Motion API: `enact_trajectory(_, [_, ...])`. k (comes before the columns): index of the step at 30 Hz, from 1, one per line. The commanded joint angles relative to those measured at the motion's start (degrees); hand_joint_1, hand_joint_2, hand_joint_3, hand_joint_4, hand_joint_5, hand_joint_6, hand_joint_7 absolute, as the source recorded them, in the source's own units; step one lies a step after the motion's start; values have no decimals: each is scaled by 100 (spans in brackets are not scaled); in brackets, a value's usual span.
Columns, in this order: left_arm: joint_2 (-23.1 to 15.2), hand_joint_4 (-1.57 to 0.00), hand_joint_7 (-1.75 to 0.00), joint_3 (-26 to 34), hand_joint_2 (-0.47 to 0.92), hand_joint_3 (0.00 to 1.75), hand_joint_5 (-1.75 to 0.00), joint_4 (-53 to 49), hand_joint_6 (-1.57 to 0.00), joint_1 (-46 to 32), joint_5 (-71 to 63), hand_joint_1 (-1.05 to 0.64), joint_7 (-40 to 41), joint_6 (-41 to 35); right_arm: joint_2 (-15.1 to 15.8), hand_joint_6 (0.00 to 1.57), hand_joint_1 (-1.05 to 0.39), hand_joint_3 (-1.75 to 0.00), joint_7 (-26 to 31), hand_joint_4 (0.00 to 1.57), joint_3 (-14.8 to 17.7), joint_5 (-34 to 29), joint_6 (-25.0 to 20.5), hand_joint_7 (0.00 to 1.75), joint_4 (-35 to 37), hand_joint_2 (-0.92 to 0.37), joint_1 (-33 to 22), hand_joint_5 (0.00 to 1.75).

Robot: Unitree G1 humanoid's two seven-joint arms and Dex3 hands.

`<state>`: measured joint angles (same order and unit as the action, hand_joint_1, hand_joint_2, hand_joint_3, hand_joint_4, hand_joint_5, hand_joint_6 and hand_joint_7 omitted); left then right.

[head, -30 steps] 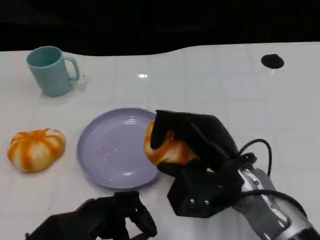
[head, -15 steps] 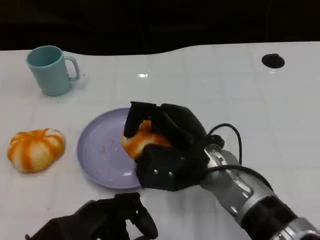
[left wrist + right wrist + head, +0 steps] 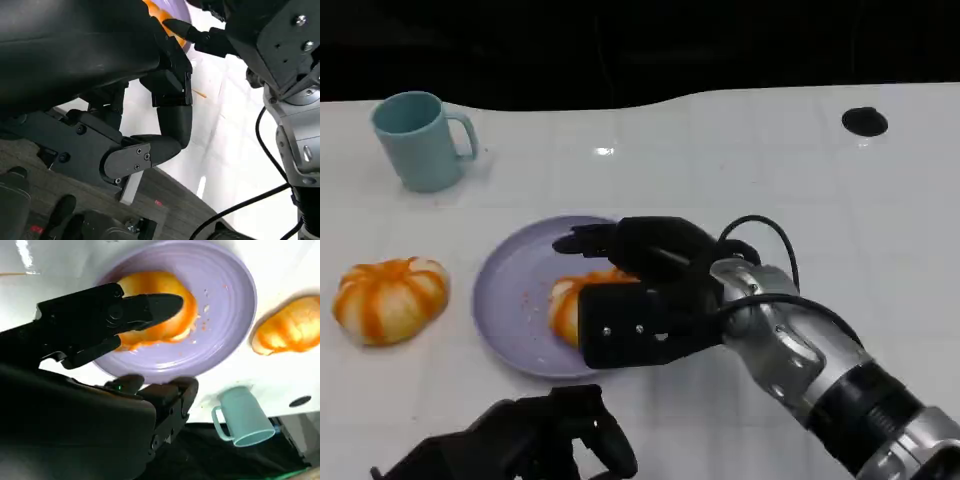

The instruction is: Grasp the bread from the table and place it into the plate.

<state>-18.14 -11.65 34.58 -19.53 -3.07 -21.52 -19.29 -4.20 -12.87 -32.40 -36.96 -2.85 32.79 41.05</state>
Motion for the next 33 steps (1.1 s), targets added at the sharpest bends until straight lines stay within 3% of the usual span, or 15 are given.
enact_trajectory(1, [-46, -63, -144, 29, 79, 74, -175, -1, -59, -8, -21, -32, 54, 8, 193, 10, -81, -38, -375, 0, -17, 29, -256, 0, -623, -92, -107, 9])
enact_trajectory(11, [-76, -66, -145, -3, 78, 77, -175, -47, -59, 44, -98, -34, 50, 62, 854, 17, -78, -40, -916, 9, 198, 200, -436, 3, -2478, -92, -868, 15])
enact_trajectory(17, [-50, -65, -146, 17, 78, 78, -175, -53, -58, 62, -82, -33, 33, 2, 1259, 27, -70, -31, -717, 19, 553, 505, -82, 7, -3415, -92, -1624, 26])
enact_trajectory(26, [-6, -69, -147, 48, 77, 79, -175, -177, -58, 83, -9, -31, 18, 110, 1547, 54, -54, -18, -343, 46, 1100, 901, 352, 18, -4421, -92, -2777, 48])
enact_trajectory(30, [11, -67, -147, 61, 77, 80, -175, -196, -57, 93, 39, -29, 9, 115, 1685, 65, -44, -15, -157, 48, 1383, 1055, 663, 27, -4684, -92, -3236, 89])
enact_trajectory(33, [6, -66, -147, 63, 77, 79, -175, -220, -57, 110, 53, -29, 20, 127, 1721, 72, -37, -13, 40, 53, 1610, 1237, 921, 38, -4758, -91, -3556, 106])
